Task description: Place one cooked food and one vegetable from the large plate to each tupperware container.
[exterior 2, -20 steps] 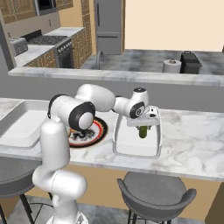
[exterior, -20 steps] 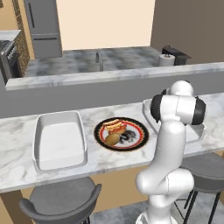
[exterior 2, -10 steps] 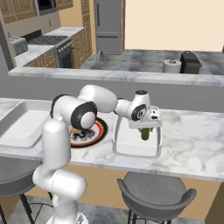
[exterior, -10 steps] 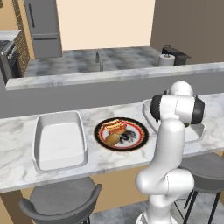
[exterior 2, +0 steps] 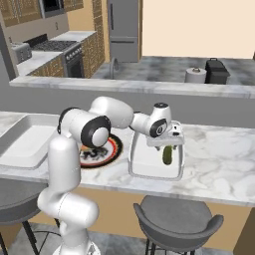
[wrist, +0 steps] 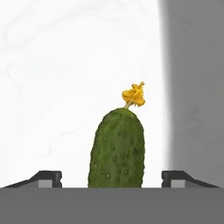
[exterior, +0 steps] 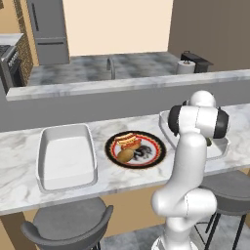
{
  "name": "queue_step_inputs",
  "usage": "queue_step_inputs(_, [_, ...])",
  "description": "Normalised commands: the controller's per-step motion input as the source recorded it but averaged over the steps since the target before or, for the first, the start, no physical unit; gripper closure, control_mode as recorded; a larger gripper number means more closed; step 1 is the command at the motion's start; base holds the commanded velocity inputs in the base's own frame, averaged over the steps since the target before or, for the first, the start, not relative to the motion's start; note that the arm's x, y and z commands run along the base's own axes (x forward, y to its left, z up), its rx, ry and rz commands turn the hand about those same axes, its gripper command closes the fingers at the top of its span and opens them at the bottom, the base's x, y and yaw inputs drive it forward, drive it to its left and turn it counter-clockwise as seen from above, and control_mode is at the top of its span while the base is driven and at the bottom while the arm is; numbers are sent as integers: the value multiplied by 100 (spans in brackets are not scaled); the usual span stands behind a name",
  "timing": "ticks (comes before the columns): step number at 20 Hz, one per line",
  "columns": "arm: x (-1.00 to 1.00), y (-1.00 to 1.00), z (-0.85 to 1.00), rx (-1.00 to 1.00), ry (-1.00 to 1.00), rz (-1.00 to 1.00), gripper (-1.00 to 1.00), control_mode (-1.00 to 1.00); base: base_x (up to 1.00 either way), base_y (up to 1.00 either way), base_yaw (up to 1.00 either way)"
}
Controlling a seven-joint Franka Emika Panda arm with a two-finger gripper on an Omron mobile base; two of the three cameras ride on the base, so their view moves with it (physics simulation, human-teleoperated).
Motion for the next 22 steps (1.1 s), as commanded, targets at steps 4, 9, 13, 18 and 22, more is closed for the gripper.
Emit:
queue_step_inputs(4, [0, -3, 1, 0, 1, -6, -100, -100, 0, 0, 0])
queue_step_inputs(9, [-15, 17, 61, 3, -9, 0, -100, -100, 0, 0, 0])
queue_step_inputs(13, [-20, 76, 100, 7, -2, 3, -100, -100, 0, 0, 0])
queue_step_inputs(18, [-28, 100, 99, 1, 0, 0, -100, -100, 0, 0, 0])
queue_step_inputs(22, [-14, 100, 64, 6, 0, -9, -100, -100, 0, 0, 0])
